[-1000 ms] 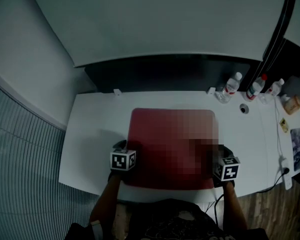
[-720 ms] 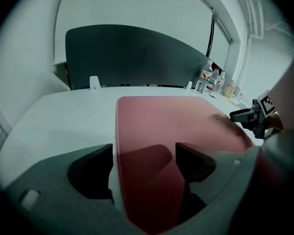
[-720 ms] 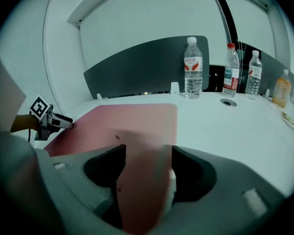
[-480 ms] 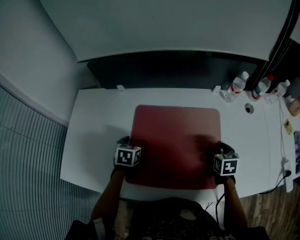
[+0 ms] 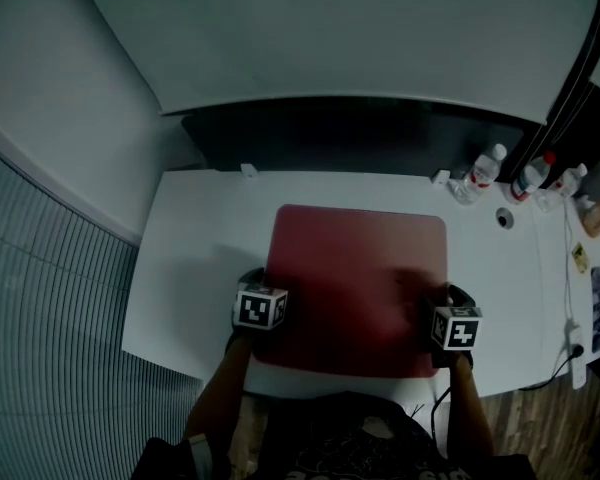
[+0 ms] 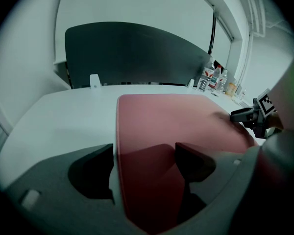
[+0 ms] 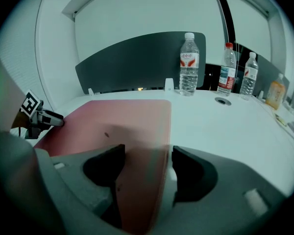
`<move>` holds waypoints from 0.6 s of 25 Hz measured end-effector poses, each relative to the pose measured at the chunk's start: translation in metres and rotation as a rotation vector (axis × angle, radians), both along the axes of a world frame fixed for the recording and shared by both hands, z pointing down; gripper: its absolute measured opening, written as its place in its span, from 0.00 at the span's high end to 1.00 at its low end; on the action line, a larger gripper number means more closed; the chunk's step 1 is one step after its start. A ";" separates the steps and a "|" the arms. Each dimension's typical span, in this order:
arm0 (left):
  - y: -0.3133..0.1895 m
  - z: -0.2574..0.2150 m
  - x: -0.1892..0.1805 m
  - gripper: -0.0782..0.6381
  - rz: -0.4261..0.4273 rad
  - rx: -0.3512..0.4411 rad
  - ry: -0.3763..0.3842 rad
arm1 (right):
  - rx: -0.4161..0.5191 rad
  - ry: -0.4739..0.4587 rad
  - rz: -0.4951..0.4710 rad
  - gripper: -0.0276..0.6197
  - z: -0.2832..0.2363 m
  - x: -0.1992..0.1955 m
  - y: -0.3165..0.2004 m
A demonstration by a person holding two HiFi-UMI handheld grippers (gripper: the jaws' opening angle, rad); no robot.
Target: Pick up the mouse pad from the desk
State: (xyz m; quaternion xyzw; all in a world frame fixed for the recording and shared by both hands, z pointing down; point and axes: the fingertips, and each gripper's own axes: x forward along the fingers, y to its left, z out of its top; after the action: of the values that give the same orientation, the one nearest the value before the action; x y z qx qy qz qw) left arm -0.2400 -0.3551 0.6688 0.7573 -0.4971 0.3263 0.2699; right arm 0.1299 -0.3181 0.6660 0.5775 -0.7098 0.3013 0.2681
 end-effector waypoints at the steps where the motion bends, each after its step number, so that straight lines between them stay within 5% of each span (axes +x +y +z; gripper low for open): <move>1: 0.000 0.000 0.000 0.36 -0.001 0.004 0.002 | 0.002 -0.003 0.001 0.50 0.001 -0.001 0.001; 15: 0.002 -0.002 0.004 0.44 -0.034 0.031 0.007 | 0.043 0.031 -0.013 0.57 -0.006 -0.009 -0.002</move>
State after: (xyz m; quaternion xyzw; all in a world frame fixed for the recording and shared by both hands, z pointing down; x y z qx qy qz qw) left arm -0.2364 -0.3531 0.6672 0.7540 -0.5140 0.3112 0.2654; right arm 0.1212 -0.3197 0.6604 0.5832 -0.7156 0.2752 0.2686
